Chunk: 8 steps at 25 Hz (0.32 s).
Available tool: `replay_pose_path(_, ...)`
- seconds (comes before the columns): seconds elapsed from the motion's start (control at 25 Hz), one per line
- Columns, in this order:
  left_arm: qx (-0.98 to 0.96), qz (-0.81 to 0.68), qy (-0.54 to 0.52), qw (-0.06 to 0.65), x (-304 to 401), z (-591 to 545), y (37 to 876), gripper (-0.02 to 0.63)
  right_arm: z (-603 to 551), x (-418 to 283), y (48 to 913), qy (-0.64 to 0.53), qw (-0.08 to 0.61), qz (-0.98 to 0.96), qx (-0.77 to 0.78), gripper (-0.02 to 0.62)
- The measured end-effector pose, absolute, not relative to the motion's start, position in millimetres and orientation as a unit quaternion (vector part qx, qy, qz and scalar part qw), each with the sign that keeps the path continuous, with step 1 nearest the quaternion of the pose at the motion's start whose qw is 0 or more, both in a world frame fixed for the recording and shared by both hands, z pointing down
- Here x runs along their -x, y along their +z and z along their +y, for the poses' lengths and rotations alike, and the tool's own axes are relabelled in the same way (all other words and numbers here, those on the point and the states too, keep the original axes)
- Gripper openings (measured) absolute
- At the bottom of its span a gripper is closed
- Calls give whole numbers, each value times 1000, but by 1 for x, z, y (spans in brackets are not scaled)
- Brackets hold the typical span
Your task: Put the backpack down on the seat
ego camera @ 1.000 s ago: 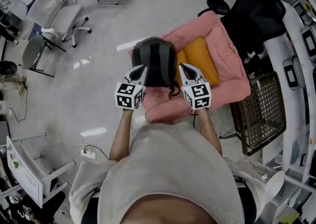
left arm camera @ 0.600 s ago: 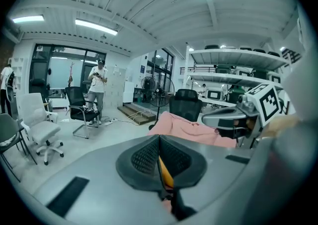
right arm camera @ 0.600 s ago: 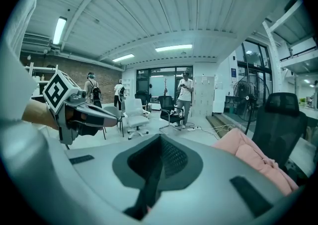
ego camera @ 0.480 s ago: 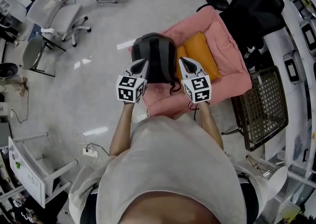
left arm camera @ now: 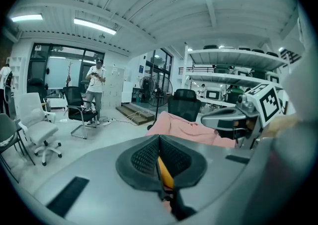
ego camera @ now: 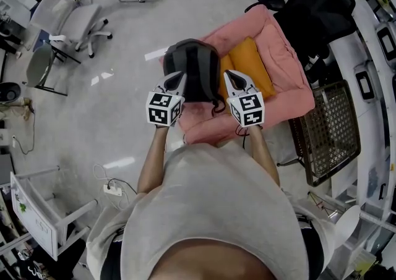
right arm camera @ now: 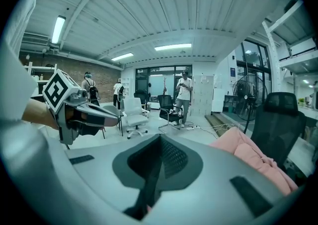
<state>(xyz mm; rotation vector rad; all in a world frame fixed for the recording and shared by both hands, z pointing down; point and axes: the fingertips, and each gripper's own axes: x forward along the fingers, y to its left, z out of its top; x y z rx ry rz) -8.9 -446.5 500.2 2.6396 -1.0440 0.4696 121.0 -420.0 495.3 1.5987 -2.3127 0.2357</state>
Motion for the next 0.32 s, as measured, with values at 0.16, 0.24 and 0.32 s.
replay_pose_path(0.16,-909,-361,160,131,7,-449,501,11,-421,-122,497,84,161,-809,-560,-3)
replay_pose_path(0.24,-909,-362,160,131,7,-450,501,11,-422,-123,497,84,161,-808,-560,-3)
replay_pose_path(0.32,-909,-361,161,131,7,-451,502,11,-423,-123,497,85,161,-808,-560,-3)
